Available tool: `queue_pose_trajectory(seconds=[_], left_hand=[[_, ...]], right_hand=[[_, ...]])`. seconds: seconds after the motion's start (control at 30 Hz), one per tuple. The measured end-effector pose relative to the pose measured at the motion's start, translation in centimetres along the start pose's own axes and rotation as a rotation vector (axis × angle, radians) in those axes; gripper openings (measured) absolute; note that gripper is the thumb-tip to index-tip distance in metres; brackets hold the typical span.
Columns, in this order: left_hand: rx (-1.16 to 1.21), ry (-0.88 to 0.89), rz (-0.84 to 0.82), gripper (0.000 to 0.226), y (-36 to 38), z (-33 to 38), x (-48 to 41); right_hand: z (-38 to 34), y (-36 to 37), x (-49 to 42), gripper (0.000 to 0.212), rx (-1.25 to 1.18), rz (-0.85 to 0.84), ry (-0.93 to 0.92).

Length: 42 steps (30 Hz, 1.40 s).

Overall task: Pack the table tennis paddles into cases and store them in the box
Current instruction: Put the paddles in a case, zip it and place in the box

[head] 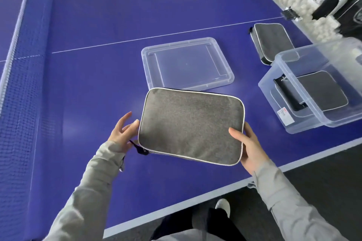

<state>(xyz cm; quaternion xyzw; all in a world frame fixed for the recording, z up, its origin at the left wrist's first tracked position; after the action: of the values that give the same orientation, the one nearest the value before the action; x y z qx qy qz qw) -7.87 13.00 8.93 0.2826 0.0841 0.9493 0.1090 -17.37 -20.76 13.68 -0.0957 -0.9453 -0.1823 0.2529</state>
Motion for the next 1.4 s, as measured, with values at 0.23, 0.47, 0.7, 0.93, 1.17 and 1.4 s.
queue_pose_trajectory(seconds=[0.23,0.47,0.7,0.93,1.17,1.4], left_hand=[[-0.098,-0.004,-0.145,0.1,8.0,0.1,1.1],[-0.08,0.131,-0.088,0.093,16.6,-0.6,4.4],[-0.123,0.213,-0.035,0.109,26.4,-1.3,6.5],[-0.142,0.305,-0.004,0.092,33.7,-1.2,5.9],[-0.244,0.335,0.038,0.074,38.9,0.5,1.4],[-0.222,0.309,0.024,0.073,45.3,2.7,-4.5]], right_hand=[[-1.6,-5.3,1.3,0.049,0.076,-0.039,0.023],[-6.5,-12.8,4.3,0.037,0.309,-0.035,-0.061],[-11.0,-21.6,7.5,0.051,0.413,0.005,-0.165],[-15.4,-28.4,8.1,0.061,0.362,0.057,-0.273],[-19.7,-33.8,4.1,0.069,0.322,0.088,-0.32],[-25.9,-37.9,-1.1,0.052,0.342,0.105,-0.304]])
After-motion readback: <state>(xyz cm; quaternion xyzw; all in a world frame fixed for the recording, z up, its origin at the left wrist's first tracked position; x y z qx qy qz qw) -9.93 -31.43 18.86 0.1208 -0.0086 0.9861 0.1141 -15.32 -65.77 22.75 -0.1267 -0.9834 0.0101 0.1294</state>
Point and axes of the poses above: each hand's wrist, its own x-axis away from the middle knuckle, its own y-axis out of the palm, z = x × y, the point moved 8 cm from there along -x, towards the middle knuckle, and after that the axes turned 9 degrees about -z, right-handed, at the moved point
